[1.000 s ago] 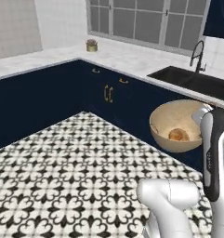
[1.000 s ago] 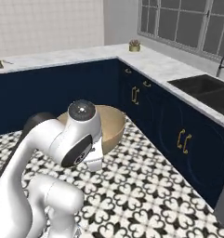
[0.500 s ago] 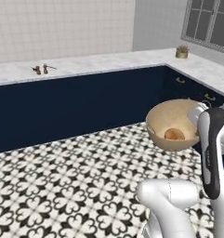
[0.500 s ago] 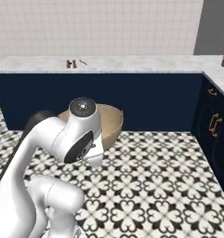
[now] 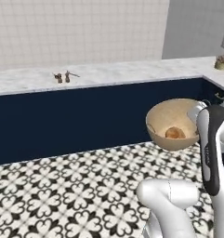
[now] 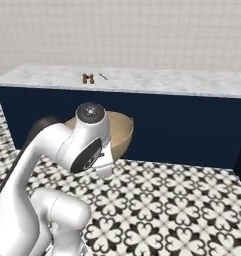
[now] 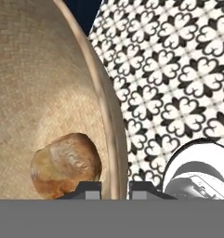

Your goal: Open the cabinet, pick up the bread from the cabinet and place it in the basket. Then move the basket to the dining counter.

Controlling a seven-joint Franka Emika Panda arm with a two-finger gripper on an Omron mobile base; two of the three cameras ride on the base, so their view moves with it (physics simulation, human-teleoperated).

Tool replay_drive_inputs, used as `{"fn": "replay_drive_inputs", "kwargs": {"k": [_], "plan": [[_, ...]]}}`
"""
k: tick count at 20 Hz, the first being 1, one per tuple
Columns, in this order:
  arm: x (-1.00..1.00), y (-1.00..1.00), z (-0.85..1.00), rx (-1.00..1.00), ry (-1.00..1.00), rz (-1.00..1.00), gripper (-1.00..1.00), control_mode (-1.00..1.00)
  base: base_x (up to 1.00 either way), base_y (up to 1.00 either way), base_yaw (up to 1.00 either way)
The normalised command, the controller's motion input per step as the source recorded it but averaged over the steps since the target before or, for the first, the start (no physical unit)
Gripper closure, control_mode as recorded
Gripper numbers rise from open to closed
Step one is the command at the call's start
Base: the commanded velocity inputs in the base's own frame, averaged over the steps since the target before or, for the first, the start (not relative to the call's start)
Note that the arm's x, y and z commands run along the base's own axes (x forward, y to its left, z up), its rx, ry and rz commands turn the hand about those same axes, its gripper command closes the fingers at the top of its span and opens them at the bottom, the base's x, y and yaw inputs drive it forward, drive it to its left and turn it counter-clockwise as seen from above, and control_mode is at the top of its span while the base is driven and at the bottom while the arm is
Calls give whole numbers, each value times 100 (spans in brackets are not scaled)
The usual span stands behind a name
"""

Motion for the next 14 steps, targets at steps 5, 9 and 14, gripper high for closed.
{"fn": "replay_drive_inputs", "kwargs": {"k": [5, 9, 14], "plan": [[0, 0, 0, 0, 0, 0, 100, 100, 100, -2, 53], [0, 0, 0, 0, 0, 0, 100, 100, 100, -38, 33], [0, 0, 0, 0, 0, 0, 100, 100, 100, -41, -4]]}}
